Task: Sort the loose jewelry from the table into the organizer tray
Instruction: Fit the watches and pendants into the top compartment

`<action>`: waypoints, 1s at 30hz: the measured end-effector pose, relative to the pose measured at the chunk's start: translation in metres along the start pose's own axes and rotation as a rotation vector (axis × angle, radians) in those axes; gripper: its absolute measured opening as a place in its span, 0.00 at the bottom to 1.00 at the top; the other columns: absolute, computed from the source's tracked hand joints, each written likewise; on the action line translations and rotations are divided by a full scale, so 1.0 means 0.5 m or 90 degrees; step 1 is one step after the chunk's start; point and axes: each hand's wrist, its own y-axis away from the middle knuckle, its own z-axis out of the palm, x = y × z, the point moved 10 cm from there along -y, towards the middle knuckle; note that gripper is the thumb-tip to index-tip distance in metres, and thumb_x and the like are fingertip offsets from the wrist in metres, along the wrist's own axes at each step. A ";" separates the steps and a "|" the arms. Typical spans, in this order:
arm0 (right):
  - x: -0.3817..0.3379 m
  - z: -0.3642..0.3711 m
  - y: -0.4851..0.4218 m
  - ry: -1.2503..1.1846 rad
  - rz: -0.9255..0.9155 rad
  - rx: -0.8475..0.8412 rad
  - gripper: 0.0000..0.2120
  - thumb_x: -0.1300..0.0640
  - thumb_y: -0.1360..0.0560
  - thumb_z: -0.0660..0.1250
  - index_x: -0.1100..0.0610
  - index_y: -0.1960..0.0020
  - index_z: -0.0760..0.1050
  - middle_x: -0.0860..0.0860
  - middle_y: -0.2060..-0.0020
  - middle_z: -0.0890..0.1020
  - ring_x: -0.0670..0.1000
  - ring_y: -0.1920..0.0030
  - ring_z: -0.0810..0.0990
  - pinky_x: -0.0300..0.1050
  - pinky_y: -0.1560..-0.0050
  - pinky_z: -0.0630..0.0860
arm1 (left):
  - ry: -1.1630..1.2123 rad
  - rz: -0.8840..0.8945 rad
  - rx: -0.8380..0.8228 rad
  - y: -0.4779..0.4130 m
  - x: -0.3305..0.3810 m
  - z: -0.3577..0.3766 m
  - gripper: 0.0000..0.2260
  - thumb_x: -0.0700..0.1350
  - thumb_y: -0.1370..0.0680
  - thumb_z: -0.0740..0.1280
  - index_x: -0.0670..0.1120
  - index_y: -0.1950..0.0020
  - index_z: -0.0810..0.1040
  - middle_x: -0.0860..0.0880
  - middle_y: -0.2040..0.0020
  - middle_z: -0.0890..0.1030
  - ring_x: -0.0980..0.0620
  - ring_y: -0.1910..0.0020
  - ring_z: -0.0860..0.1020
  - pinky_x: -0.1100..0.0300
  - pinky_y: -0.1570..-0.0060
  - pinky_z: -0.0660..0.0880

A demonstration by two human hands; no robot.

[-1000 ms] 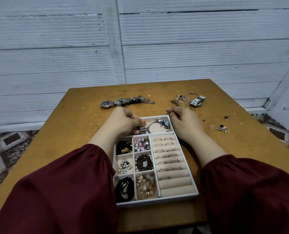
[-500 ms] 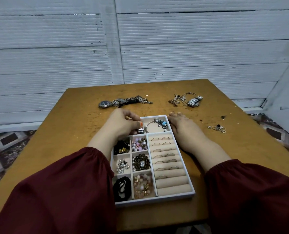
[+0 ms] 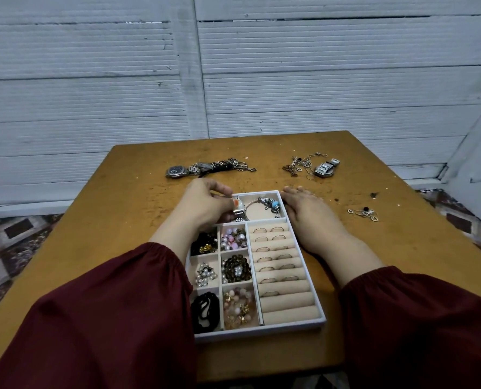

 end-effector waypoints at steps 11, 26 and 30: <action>0.003 0.002 -0.001 0.001 0.002 -0.002 0.21 0.53 0.17 0.51 0.52 0.25 0.62 0.49 0.25 0.62 0.51 0.24 0.57 0.48 0.26 0.54 | 0.168 -0.107 -0.106 0.012 -0.010 0.009 0.05 0.29 0.27 0.68 0.36 0.53 0.77 0.42 0.66 0.80 0.53 0.75 0.78 0.68 0.74 0.76; 0.002 -0.003 0.001 0.007 0.004 0.006 0.20 0.54 0.17 0.51 0.52 0.25 0.62 0.48 0.25 0.63 0.50 0.24 0.57 0.46 0.26 0.53 | 0.201 -0.033 -0.067 0.003 0.037 0.001 0.08 0.28 0.27 0.66 0.38 0.51 0.76 0.43 0.64 0.78 0.53 0.73 0.75 0.68 0.73 0.75; 0.003 -0.002 0.000 0.006 0.003 0.004 0.20 0.54 0.17 0.51 0.52 0.25 0.62 0.48 0.25 0.62 0.50 0.24 0.57 0.46 0.26 0.53 | 0.182 -0.039 -0.054 -0.002 0.026 -0.002 0.08 0.28 0.26 0.66 0.38 0.51 0.76 0.43 0.64 0.78 0.54 0.74 0.75 0.67 0.73 0.76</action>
